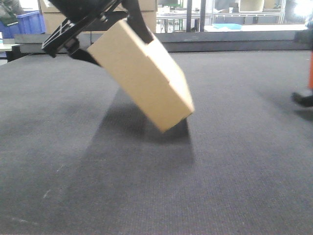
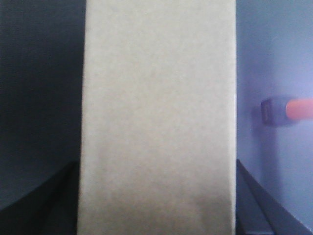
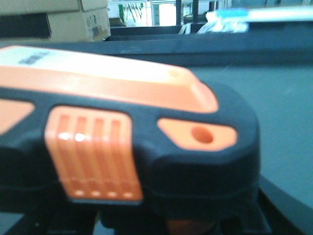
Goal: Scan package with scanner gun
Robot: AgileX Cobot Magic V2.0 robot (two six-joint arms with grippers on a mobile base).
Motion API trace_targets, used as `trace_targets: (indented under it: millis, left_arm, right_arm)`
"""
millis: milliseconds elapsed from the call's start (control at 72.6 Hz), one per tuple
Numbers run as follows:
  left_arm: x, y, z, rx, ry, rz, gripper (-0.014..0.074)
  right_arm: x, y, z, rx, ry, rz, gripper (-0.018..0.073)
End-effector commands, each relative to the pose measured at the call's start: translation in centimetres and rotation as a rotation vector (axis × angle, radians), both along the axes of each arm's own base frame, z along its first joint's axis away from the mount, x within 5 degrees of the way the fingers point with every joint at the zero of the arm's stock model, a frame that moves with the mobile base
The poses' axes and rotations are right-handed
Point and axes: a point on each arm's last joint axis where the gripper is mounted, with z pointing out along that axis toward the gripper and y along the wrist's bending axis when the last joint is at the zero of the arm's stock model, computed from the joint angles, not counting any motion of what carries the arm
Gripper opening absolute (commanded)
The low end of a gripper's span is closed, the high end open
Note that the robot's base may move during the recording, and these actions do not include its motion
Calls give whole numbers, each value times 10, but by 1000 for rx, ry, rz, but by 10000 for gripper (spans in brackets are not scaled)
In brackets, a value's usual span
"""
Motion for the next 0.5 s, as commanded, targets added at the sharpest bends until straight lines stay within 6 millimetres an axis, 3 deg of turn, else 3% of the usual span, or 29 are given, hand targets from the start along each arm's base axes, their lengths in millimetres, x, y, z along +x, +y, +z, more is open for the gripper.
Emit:
trace_targets:
  millis: [0,193,482]
  left_arm:
    - [5,-1,7,-63,-40,48,-111]
    - [6,0,8,-68,-61,61,-111]
    - [5,0,7,-55,-42,45,-111]
  right_arm:
    - [-9,-4,25,-143,-45,-49,-154]
    - [-18,-8,41,-294,-57,-109,-154]
    - [-18,-8,41,-297,-55,-108,-154]
